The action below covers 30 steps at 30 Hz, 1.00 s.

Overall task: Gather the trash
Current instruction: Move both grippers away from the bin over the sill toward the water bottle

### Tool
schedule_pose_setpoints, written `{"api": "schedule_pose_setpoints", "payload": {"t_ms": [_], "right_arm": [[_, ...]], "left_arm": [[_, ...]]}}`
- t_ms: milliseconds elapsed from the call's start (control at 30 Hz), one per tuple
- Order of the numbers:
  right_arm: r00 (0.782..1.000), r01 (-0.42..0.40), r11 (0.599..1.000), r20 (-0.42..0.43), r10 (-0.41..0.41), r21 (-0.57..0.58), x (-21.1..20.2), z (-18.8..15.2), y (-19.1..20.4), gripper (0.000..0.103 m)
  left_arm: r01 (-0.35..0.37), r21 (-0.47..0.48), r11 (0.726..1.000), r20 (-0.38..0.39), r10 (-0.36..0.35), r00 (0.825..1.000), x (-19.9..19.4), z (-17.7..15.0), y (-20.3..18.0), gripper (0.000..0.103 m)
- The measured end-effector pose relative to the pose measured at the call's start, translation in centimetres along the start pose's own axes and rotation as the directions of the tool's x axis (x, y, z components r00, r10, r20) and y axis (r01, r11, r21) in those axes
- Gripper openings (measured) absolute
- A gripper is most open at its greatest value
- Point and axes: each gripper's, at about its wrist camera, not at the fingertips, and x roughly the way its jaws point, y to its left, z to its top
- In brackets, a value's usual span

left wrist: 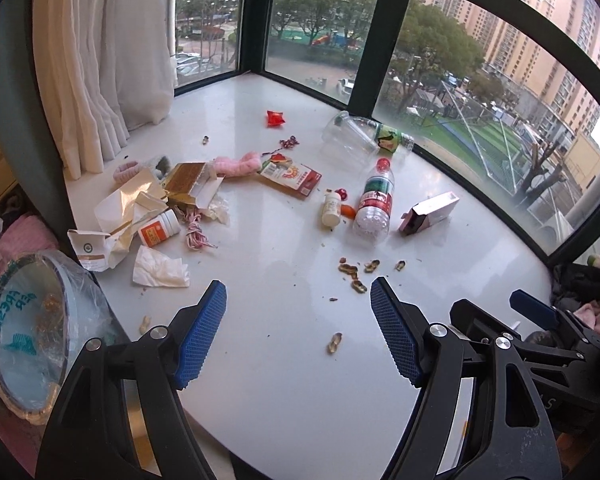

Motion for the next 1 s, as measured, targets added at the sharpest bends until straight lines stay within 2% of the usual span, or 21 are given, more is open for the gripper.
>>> {"api": "schedule_pose_setpoints", "payload": {"t_ms": [267, 467, 700, 867, 1000], "right_arm": [[0.998, -0.057, 0.997, -0.016, 0.058, 0.053, 0.5, -1.3, -1.0, 0.095], [0.998, -0.059, 0.997, -0.015, 0.06, 0.051, 0.6, -1.5, -0.3, 0.095], [1.0, -0.022, 0.996, -0.018, 0.023, 0.091, 1.1, -0.9, -0.8, 0.095], [1.0, 0.02, 0.991, -0.02, -0.018, 0.133, 2.1, 0.8, -1.1, 0.095], [0.998, 0.055, 0.99, -0.02, -0.053, 0.131, 3.2, 2.8, -0.5, 0.095]], "left_arm": [[-0.056, 0.074, 0.996, -0.004, 0.056, 0.998, -0.3, -0.9, -1.1, 0.072], [-0.063, 0.074, 0.995, -0.012, 0.064, 0.998, -0.2, -0.8, -0.5, 0.072], [-0.024, 0.109, 0.994, -0.024, 0.027, 0.999, 1.4, 0.4, -0.9, 0.072], [0.002, 0.171, 0.985, -0.02, 0.002, 1.0, 3.1, 2.3, -1.5, 0.072], [0.032, 0.176, 0.984, -0.027, -0.028, 0.999, 5.1, 4.5, -1.0, 0.072]]}}
